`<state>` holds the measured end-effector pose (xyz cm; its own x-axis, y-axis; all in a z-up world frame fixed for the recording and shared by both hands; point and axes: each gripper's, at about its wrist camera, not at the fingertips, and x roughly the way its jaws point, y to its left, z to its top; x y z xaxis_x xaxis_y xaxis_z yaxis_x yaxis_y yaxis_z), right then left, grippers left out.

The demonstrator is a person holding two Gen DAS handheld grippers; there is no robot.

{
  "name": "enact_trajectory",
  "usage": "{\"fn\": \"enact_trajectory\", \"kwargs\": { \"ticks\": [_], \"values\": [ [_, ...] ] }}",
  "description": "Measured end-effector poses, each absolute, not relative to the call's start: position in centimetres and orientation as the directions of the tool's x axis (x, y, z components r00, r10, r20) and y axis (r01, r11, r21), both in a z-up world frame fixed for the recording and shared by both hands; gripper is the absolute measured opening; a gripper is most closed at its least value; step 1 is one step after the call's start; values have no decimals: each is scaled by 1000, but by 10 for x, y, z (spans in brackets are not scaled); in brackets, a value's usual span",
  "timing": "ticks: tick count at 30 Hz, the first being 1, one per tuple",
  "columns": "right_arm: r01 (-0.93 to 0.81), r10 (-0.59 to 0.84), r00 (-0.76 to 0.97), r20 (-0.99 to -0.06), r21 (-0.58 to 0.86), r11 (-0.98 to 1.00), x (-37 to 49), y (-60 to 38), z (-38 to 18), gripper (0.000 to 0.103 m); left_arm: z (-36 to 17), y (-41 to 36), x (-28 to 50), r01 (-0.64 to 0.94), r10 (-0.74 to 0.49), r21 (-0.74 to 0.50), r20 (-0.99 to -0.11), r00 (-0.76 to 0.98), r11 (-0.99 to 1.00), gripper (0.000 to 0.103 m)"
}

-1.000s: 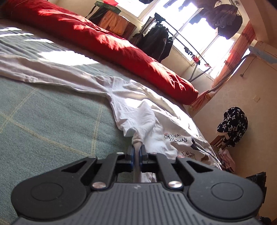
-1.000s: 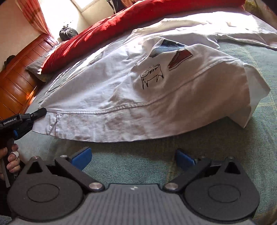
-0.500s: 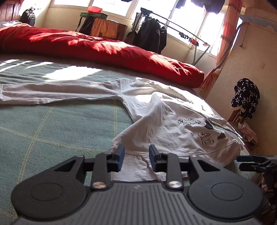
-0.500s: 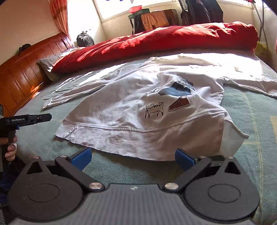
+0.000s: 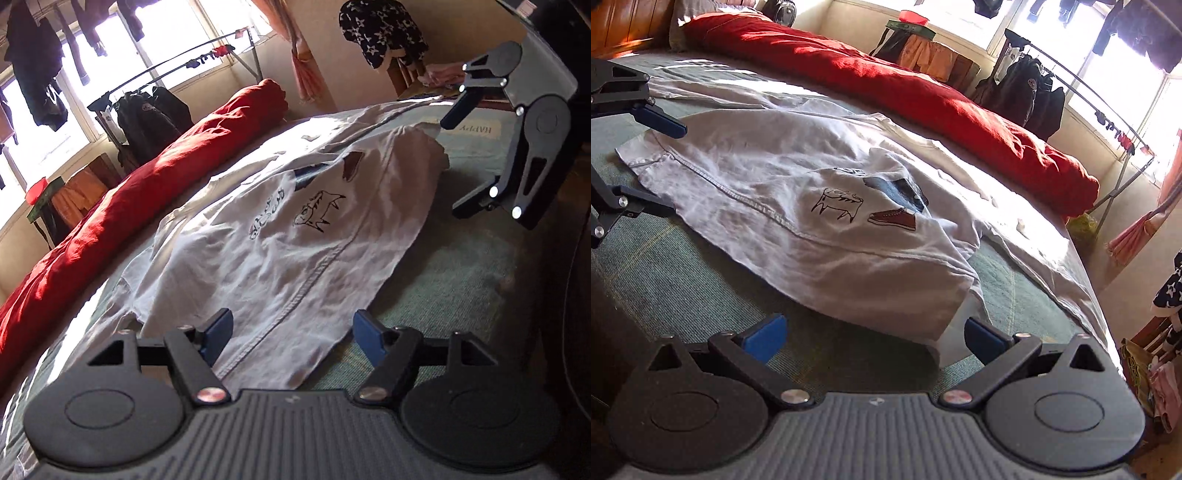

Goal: Fold clothes

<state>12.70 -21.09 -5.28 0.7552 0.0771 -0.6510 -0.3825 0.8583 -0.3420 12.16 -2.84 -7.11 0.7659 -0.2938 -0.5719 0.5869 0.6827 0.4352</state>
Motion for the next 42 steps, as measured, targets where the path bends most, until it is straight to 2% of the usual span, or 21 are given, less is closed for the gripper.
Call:
{"fn": "enact_trajectory", "kwargs": {
  "ticks": [5, 9, 16, 19, 27, 31, 36, 38, 42],
  "values": [
    [-365, 91, 757, -647, -303, 880, 125, -221, -51, 103, -91, -72, 134, 626, -277, 512, -600, 751, 588, 73],
    [-363, 103, 759, -643, -286, 887, 124, -228, -48, 103, -99, -91, 139, 597, -256, 603, -557, 790, 529, 79],
    [-365, 123, 785, -607, -294, 883, 125, -238, -40, 103, -85, -74, 137, 500, -200, 698, -469, 860, 513, 79],
    [-378, 128, 793, -596, -315, 871, 130, -235, -40, 103, -75, -63, 143, 478, -179, 687, -462, 869, 547, 79],
    [-480, 148, 825, -546, -537, 694, 137, -172, -60, 103, -62, -53, 157, 472, -191, 638, -459, 868, 608, 79],
    [-479, 88, 841, -534, -658, 581, 151, -140, -86, 103, -59, -48, 156, 488, -220, 609, -463, 859, 625, 79],
    [-346, -8, 912, -411, -777, 526, 161, -128, -93, 103, -58, -40, 151, 532, -270, 552, -487, 831, 642, 79],
    [-317, -15, 921, -390, -770, 554, 164, -132, -85, 103, -64, -39, 148, 555, -284, 540, -504, 815, 633, 79],
    [-280, -10, 931, -364, -734, 619, 168, -141, -67, 103, -85, -46, 148, 546, -244, 591, -514, 822, 594, 79]
  ]
}}
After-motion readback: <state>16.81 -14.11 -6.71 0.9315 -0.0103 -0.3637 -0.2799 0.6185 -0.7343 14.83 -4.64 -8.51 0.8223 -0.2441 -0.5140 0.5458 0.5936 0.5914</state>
